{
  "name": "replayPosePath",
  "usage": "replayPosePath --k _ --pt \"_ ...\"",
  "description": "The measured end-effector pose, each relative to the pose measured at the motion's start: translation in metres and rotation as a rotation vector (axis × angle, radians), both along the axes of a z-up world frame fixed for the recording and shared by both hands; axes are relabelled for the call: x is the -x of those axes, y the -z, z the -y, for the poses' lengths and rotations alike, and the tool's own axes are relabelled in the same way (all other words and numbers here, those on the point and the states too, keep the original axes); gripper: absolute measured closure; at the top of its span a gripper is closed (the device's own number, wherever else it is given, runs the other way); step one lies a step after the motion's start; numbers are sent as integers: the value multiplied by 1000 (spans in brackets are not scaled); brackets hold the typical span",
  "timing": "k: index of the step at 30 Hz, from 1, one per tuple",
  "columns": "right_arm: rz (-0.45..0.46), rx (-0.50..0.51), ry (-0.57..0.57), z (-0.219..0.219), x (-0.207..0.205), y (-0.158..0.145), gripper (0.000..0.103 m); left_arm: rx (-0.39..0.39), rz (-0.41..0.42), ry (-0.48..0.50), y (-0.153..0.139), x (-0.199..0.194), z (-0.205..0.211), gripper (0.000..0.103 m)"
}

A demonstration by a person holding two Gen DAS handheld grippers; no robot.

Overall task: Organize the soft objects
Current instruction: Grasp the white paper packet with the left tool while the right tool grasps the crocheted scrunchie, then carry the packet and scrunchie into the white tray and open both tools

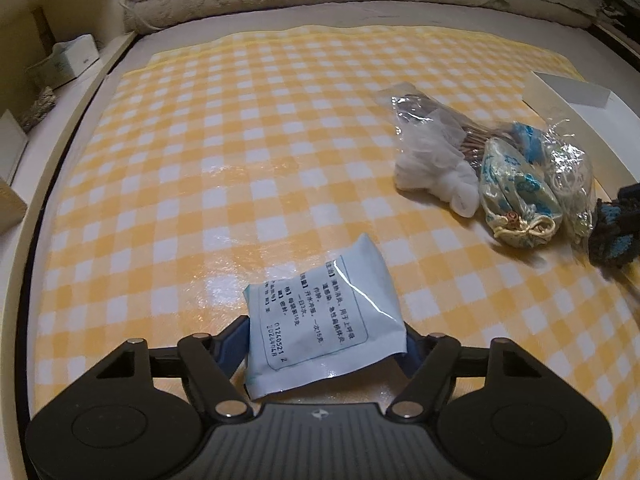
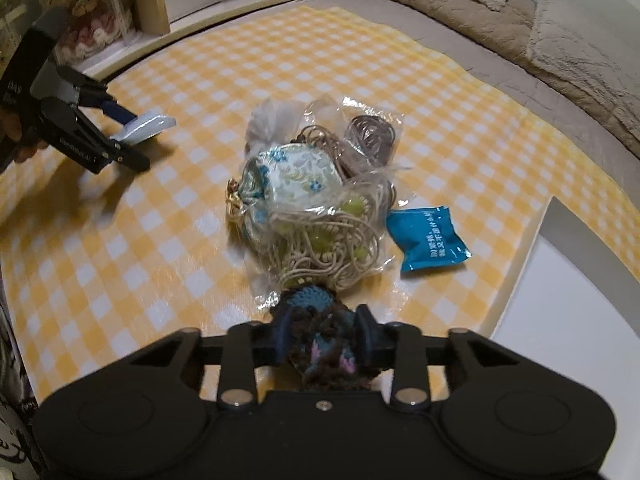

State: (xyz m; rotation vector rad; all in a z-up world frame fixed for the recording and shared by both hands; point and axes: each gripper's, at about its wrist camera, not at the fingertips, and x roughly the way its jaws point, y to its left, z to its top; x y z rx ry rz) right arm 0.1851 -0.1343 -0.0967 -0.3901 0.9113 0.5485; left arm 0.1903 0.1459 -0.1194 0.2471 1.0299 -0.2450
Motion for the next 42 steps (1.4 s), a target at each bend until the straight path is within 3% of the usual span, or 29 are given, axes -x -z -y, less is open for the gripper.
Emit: replayPosePath --k 8,10,17,24,26,27,28,34,38,42 --pt "25 -23 36 10 7 -10 88 -1 65 -41 -19 6 5 37" --pt "36 -37 49 13 9 -14 102 11 85 -42 -27 8 10 37" --pt "90 -106 104 26 11 -38 102 58 157 -13 -56 11 41 37" --pt "90 -129 114 33 16 -41 102 94 186 31 -70 16 74 37" --pt "69 -155 104 36 16 -38 76 93 181 48 -71 19 83 37" --pt "49 -175 101 39 15 -34 39 92 179 54 -71 21 85 37" --pt "42 -178 105 40 16 -30 23 92 178 60 -72 22 88 37" --pt "34 -31 66 24 8 4 22 97 171 65 -73 22 90 37" --pt "50 -12 81 21 -5 15 21 105 167 58 -72 20 85 37" --pt "50 14 114 21 -16 24 30 105 158 47 -70 15 83 37"
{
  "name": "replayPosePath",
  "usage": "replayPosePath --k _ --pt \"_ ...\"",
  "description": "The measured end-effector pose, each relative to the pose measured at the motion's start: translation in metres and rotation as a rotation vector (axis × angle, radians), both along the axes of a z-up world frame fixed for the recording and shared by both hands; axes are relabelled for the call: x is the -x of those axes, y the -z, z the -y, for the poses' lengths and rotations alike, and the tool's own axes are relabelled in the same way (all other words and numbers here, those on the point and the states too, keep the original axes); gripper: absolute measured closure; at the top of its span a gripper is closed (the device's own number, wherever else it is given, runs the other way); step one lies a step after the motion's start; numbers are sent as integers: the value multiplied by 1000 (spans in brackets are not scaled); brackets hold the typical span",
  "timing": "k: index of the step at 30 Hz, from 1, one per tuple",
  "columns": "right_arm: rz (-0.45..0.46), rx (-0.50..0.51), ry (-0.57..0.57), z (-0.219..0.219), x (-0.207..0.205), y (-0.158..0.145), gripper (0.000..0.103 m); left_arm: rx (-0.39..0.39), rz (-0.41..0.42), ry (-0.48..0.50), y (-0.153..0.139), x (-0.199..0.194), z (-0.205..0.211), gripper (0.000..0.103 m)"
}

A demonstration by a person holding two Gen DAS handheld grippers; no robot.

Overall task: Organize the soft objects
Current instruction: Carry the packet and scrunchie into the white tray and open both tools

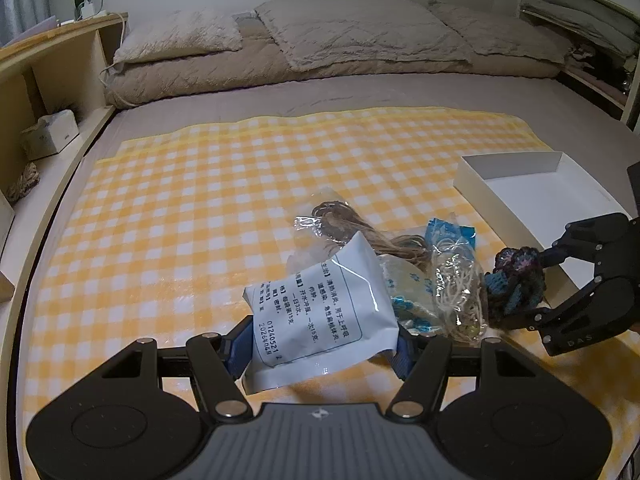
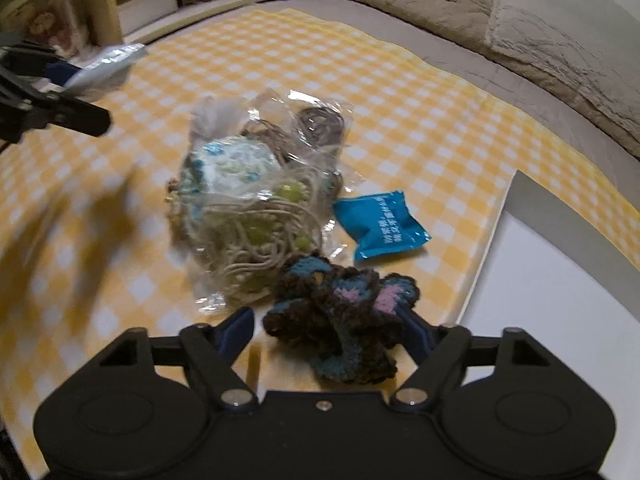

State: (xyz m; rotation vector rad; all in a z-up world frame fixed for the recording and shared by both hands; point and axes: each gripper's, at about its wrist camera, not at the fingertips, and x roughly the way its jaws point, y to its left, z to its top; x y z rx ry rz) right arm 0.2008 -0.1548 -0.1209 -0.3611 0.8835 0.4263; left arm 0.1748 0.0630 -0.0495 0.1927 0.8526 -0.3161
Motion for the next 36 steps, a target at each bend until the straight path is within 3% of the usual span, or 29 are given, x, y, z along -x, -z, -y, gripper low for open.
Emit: replayPosePath --k 2,7,13,24,36 --pt "-4 10 11 0 -4 4 34 1 -2 -2 0 -2 -1 37" --pt "-2 -10 52 4 -12 2 58 1 6 -5 -1 -3 1 37" --pt "14 -70 70 15 -7 -15 73 7 40 -12 -10 -3 11 37" --pt "148 -193 149 56 12 -65 75 59 131 49 -28 -2 70 37" --pt "220 -236 385 137 14 -91 75 63 162 119 -21 -16 168 37"
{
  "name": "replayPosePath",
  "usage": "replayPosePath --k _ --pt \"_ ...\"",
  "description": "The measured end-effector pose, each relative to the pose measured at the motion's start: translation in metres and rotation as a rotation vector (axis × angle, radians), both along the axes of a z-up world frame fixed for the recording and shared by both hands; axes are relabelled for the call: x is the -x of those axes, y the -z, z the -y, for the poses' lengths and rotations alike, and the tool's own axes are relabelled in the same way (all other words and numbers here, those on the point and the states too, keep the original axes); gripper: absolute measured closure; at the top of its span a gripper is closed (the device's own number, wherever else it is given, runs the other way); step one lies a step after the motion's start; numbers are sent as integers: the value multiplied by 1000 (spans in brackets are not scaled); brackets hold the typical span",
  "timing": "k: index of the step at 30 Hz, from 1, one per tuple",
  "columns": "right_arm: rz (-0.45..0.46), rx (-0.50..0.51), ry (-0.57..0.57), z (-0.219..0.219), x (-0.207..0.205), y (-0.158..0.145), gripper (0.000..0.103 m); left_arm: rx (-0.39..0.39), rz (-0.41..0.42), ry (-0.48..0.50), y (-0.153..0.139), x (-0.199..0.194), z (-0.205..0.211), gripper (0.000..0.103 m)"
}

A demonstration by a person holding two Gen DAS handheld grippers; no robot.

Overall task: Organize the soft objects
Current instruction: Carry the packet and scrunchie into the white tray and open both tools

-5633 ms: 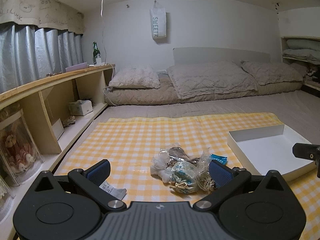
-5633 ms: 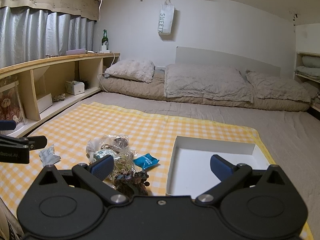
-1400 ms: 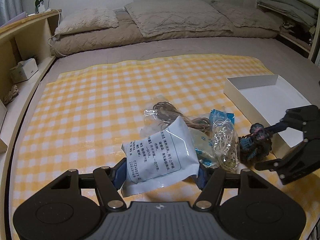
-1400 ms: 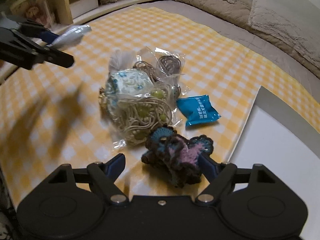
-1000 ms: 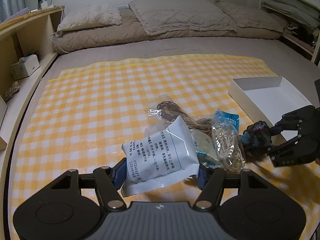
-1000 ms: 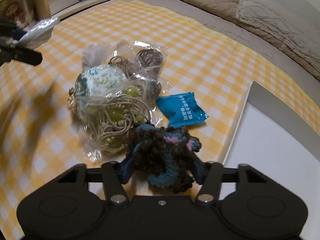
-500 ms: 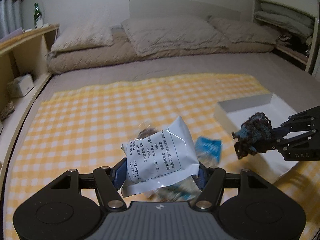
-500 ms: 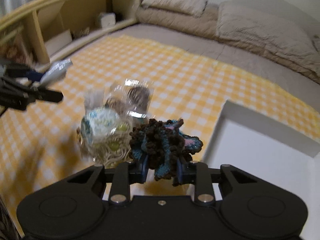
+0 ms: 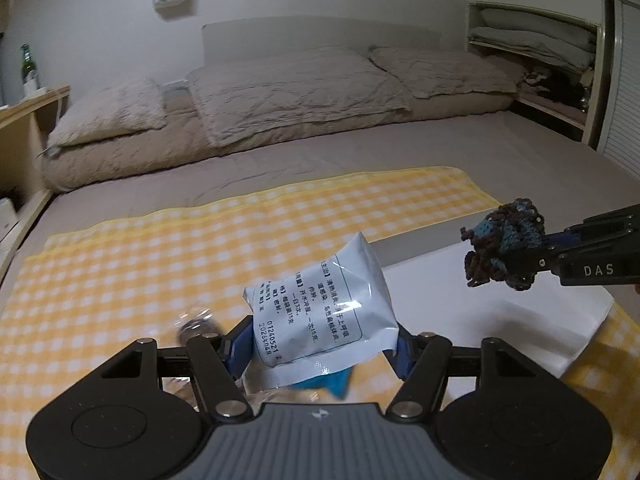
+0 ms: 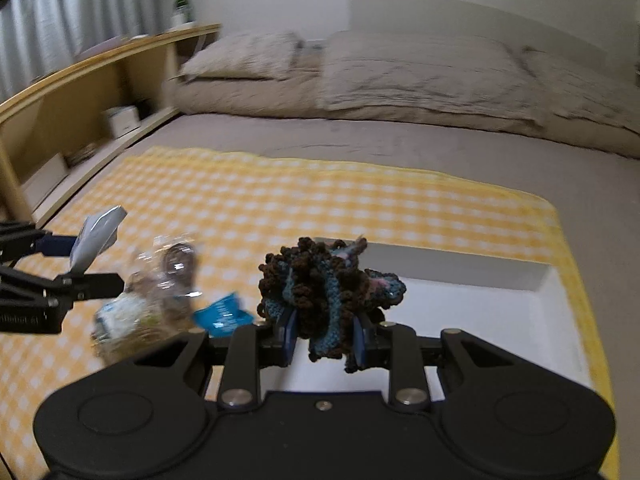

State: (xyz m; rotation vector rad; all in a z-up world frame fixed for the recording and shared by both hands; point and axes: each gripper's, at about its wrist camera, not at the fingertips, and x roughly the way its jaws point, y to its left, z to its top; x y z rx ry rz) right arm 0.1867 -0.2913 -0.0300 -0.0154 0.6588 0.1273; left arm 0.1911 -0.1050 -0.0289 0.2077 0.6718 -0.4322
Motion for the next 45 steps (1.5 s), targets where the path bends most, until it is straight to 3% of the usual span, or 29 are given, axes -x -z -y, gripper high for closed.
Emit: replayPosePath --k 13,23,29,31,34,40,45 --pt "-29 -35 211 74 -8 12 74 15 -2 85 35 -39 107 37" --pt "-56 -102 297 103 -31 18 74 54 -28 86 69 -62 145 37" --pt "-42 -136 330 114 -35 17 73 23 -9 99 86 -68 159 37" --pt "-41 -148 343 119 -36 19 72 30 -5 92 89 -68 159 32" --pt "-35 -167 352 124 -36 22 62 28 13 95 89 -66 158 15" --pt "-67 -160 372 129 -33 28 40 -7 21 151 84 -50 159 7" --pt "-74 -151 381 131 -21 24 29 -12 -17 165 75 -37 156 3"
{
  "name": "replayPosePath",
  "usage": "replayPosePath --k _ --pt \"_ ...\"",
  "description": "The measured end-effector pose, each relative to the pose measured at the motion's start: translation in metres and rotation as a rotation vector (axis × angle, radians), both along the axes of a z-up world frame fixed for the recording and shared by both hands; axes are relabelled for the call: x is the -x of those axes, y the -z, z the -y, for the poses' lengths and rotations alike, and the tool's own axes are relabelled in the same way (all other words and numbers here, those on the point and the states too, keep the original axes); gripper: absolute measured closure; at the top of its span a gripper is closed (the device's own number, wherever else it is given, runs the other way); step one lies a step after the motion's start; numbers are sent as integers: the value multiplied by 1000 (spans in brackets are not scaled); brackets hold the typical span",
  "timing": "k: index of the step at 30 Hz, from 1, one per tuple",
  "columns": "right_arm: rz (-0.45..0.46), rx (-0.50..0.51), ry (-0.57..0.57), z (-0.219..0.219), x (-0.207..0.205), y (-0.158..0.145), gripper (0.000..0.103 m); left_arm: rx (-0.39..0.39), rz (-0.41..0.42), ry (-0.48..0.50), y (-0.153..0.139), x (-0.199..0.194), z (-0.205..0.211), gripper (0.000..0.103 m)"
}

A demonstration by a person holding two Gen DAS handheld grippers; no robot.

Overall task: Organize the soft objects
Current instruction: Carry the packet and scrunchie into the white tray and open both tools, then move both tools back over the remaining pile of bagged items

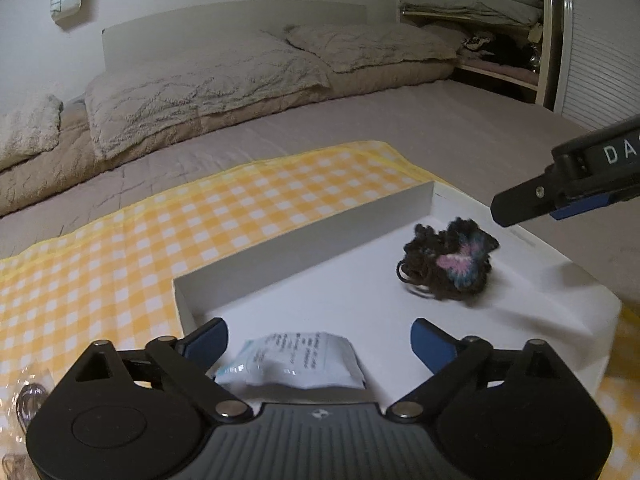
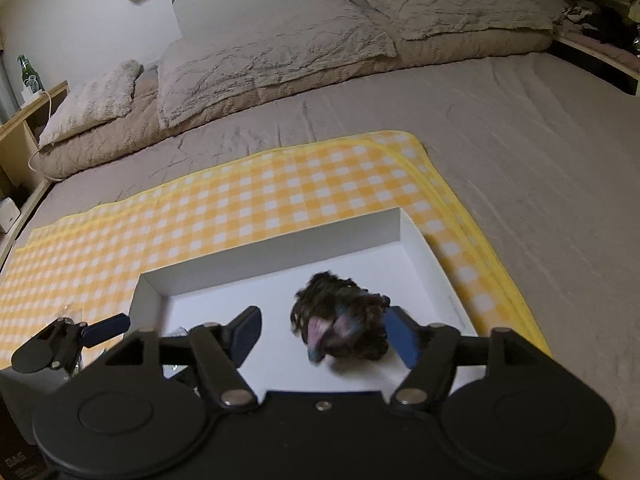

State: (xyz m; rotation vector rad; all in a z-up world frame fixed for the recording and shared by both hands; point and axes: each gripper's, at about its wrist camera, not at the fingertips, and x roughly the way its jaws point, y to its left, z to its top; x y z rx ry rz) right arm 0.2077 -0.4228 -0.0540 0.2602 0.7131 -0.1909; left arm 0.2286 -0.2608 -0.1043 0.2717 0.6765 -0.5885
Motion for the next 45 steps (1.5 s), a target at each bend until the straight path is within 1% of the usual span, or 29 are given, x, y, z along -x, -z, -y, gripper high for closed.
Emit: replayPosePath --k 4,9,17,18,21,23,24,29,39,45 --pt "5 4 1 -1 12 -6 24 19 -11 -23 -15 8 -10 2" --pt "15 30 -16 -6 27 -14 22 35 15 -67 -37 17 -28 1" --pt "70 70 -39 -20 53 -36 18 79 36 -155 -73 31 -68 0" --pt "77 75 -44 -22 56 -38 16 86 40 -164 -76 32 -74 0" --pt "94 89 -55 -27 64 -43 7 110 50 -206 -84 38 -93 0" --pt "105 111 -57 -33 69 -44 5 114 55 -233 -89 40 -105 0" --pt "112 126 -65 -36 71 -45 0 113 59 -242 -91 41 -110 0" --pt "131 181 -111 -52 77 -46 0 96 86 -285 -98 47 -138 0" --pt "147 172 -157 -82 70 -48 0 73 109 -387 -107 53 -202 0" --pt "156 155 -229 -109 58 -46 0 79 100 -473 -106 50 -238 0"
